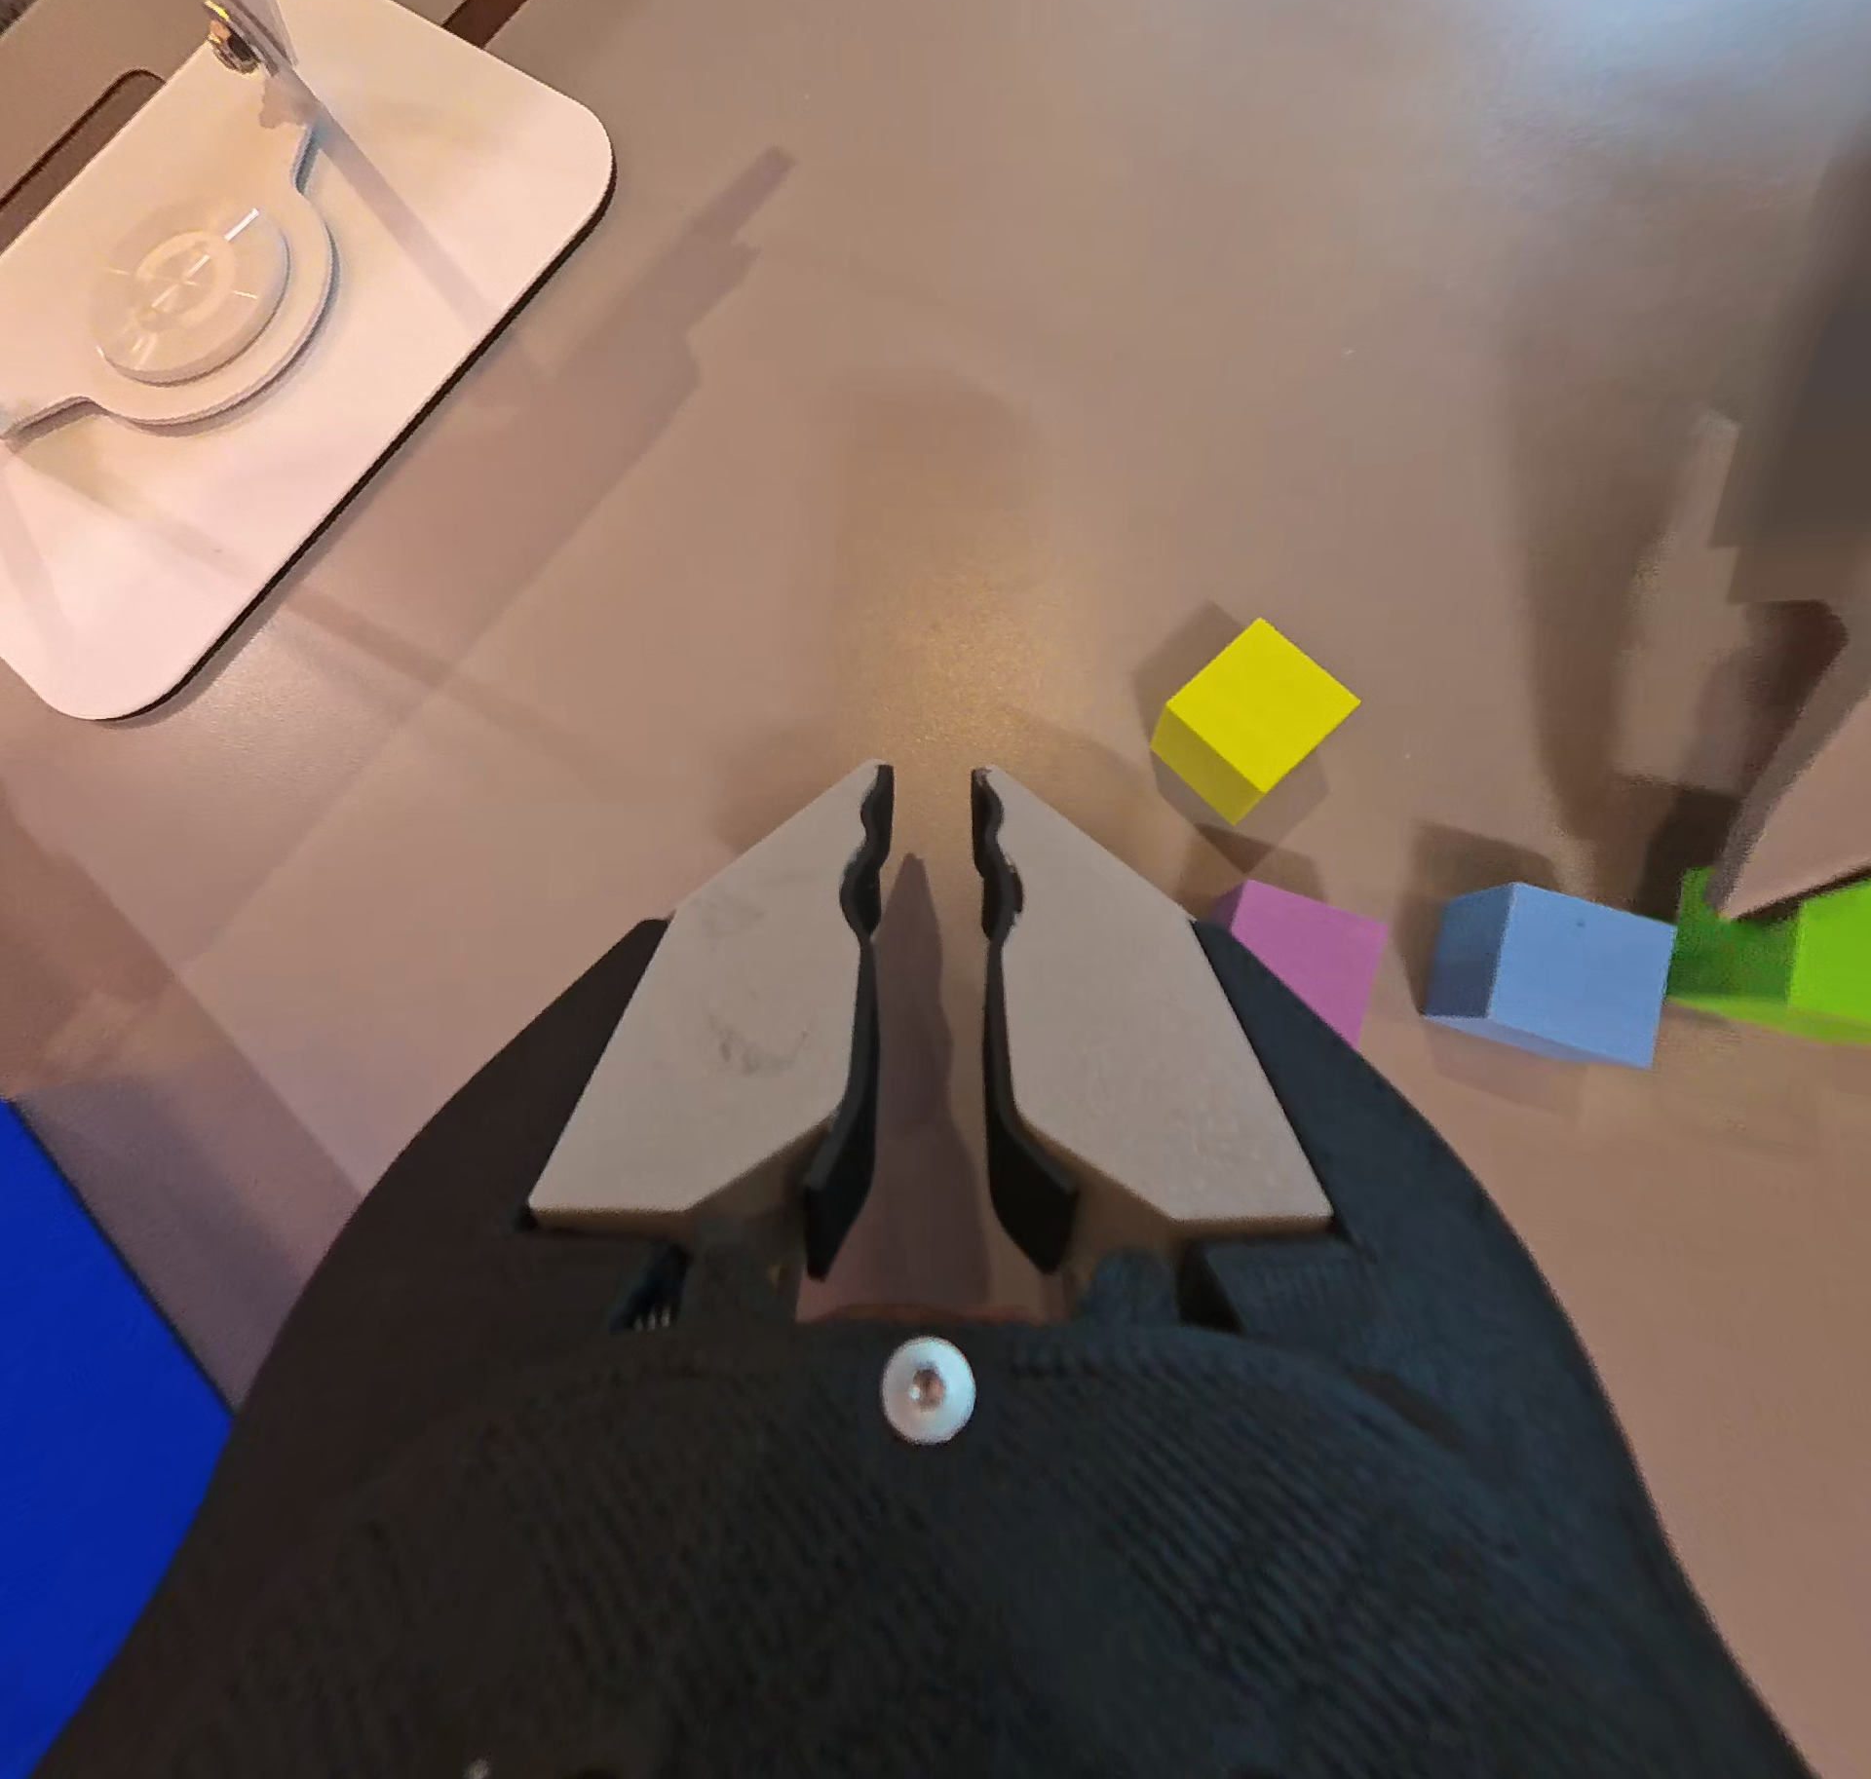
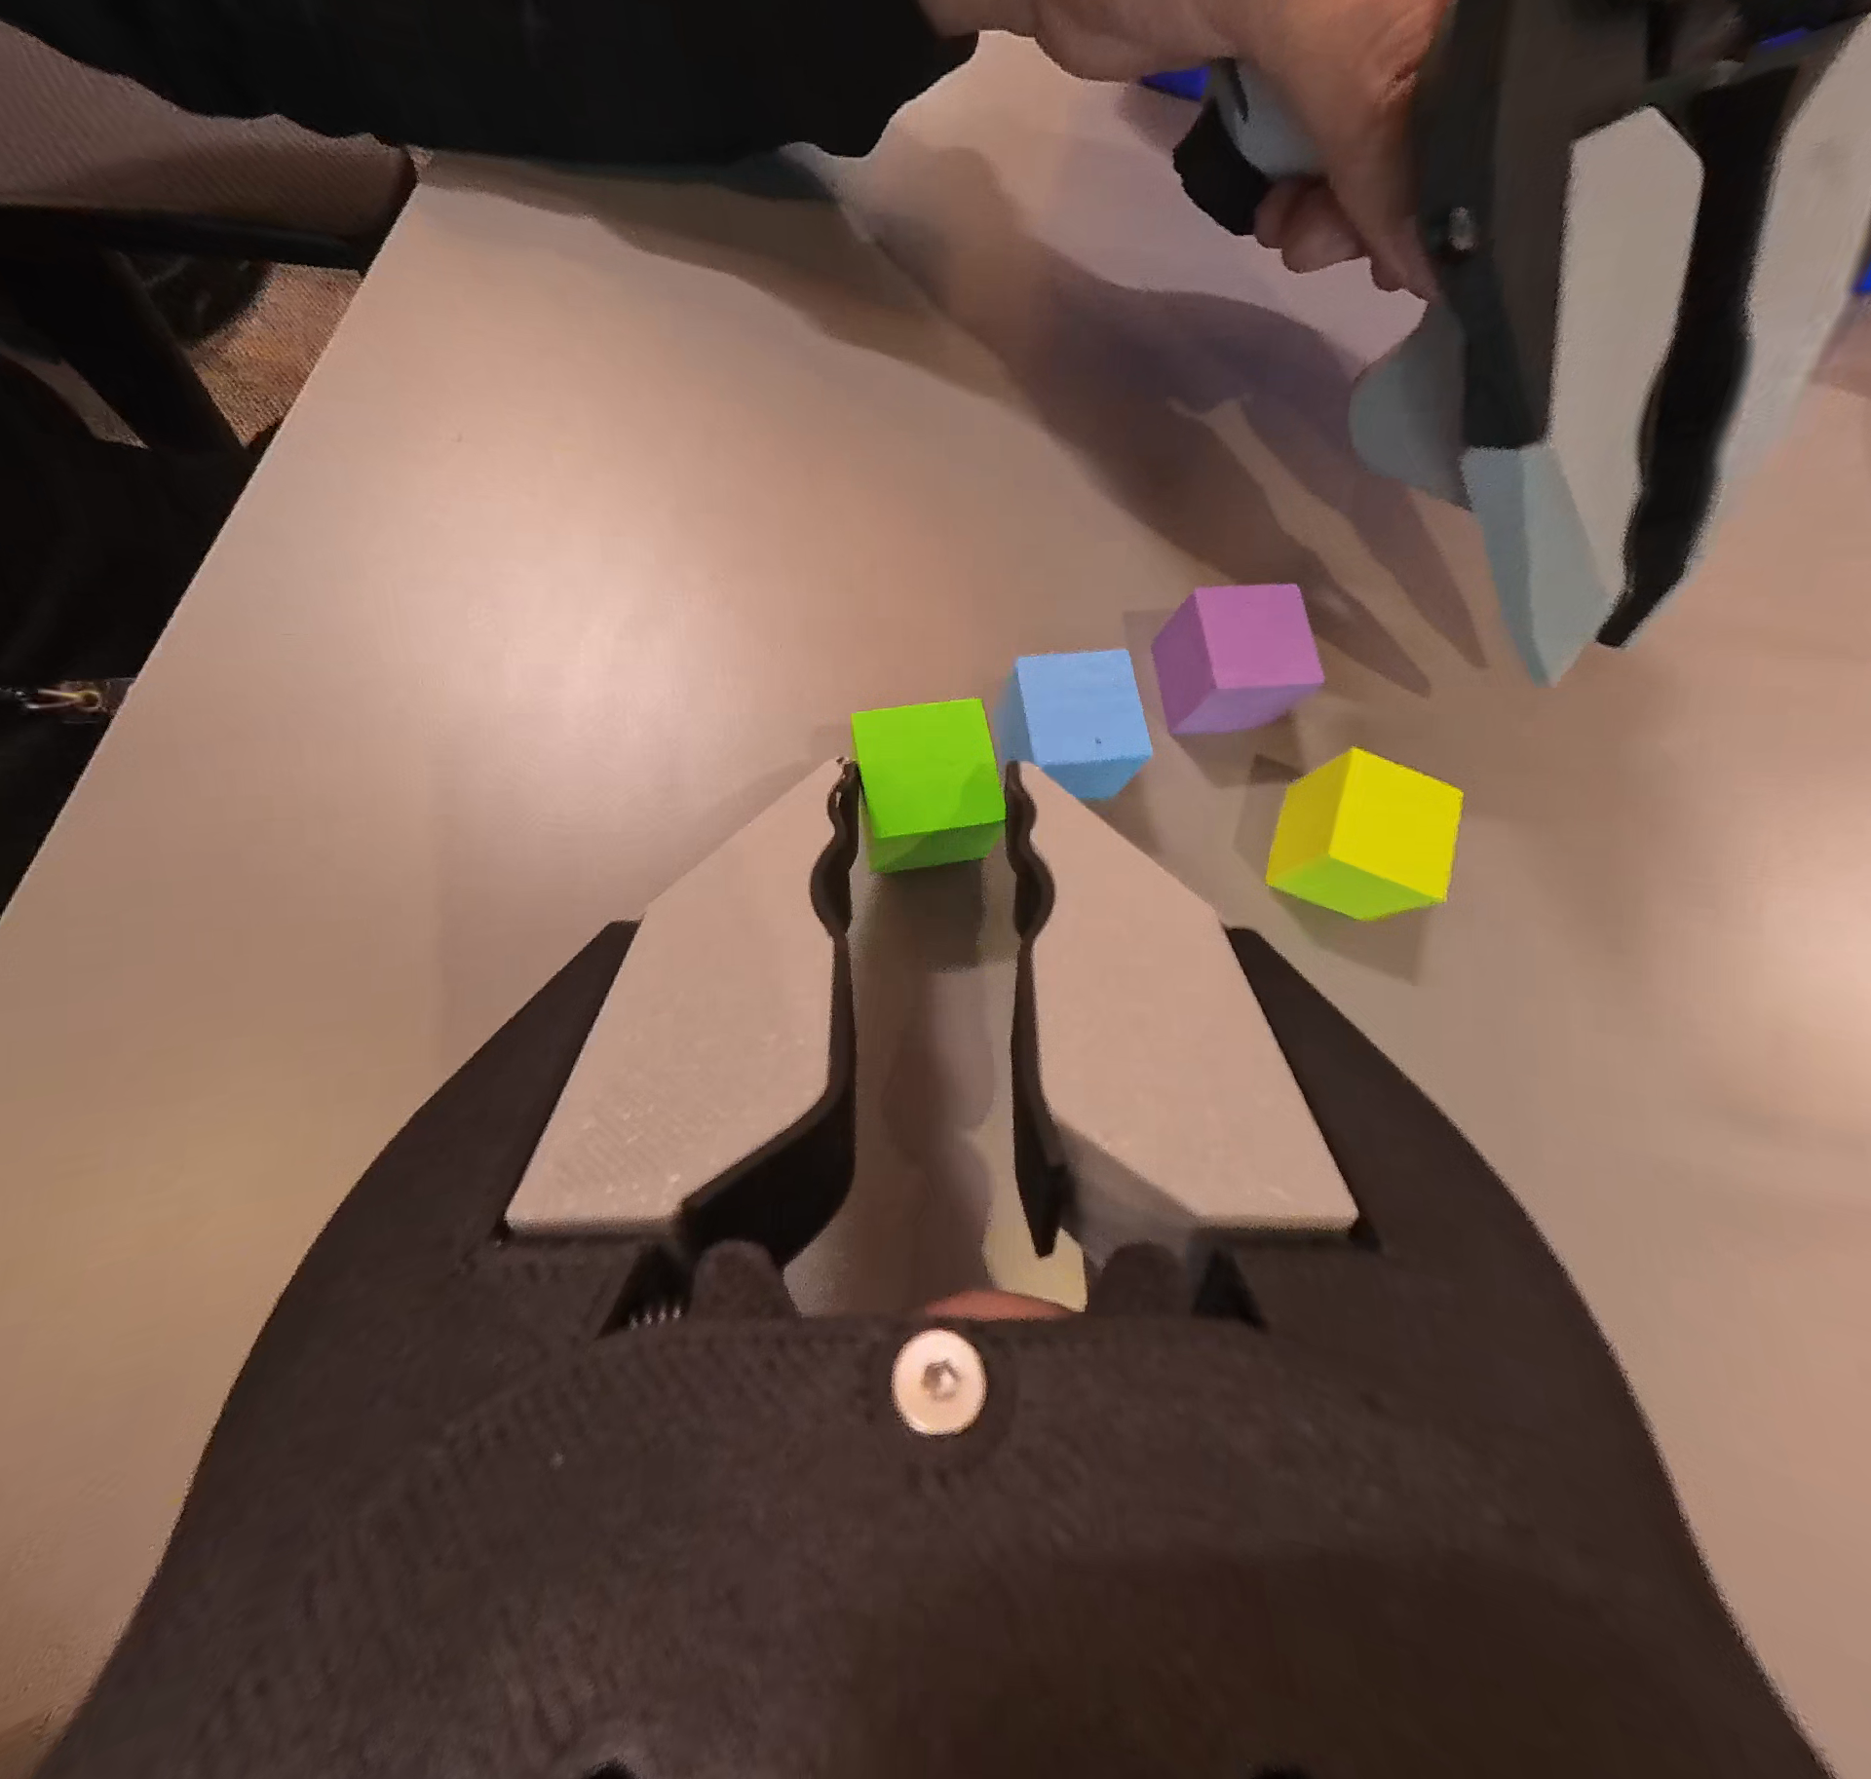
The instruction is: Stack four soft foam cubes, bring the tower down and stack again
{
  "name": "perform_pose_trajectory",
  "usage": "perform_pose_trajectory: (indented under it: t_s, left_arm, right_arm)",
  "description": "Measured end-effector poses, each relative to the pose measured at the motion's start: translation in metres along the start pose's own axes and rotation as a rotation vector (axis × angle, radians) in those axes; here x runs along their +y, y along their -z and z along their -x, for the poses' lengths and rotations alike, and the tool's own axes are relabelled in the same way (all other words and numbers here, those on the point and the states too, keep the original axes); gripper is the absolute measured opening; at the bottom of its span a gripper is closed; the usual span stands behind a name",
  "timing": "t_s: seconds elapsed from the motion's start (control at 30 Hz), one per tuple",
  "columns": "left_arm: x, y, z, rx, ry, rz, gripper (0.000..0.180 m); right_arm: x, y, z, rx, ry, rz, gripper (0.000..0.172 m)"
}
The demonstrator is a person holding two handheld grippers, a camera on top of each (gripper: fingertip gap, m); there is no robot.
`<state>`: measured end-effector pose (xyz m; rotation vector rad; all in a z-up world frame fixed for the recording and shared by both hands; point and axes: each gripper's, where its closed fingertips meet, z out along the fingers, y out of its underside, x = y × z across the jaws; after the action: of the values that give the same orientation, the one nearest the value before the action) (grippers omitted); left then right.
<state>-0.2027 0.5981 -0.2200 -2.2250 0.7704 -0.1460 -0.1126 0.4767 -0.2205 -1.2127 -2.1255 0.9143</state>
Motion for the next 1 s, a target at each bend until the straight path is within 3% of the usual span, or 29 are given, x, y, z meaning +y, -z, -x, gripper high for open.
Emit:
perform_pose_trajectory:
  t_s: [0.33, 1.0]
  left_arm:
    - [0.001, -0.001, 0.0, -0.015, -0.017, 0.012, 0.013]
    - [0.001, -0.001, 0.0, -0.018, -0.021, 0.012, 0.013]
  right_arm:
    - [0.029, 0.024, -0.05, 0.182, -0.152, 0.002, 0.026]
    - [0.03, 0.016, -0.049, 0.185, -0.144, 0.016, 0.027]
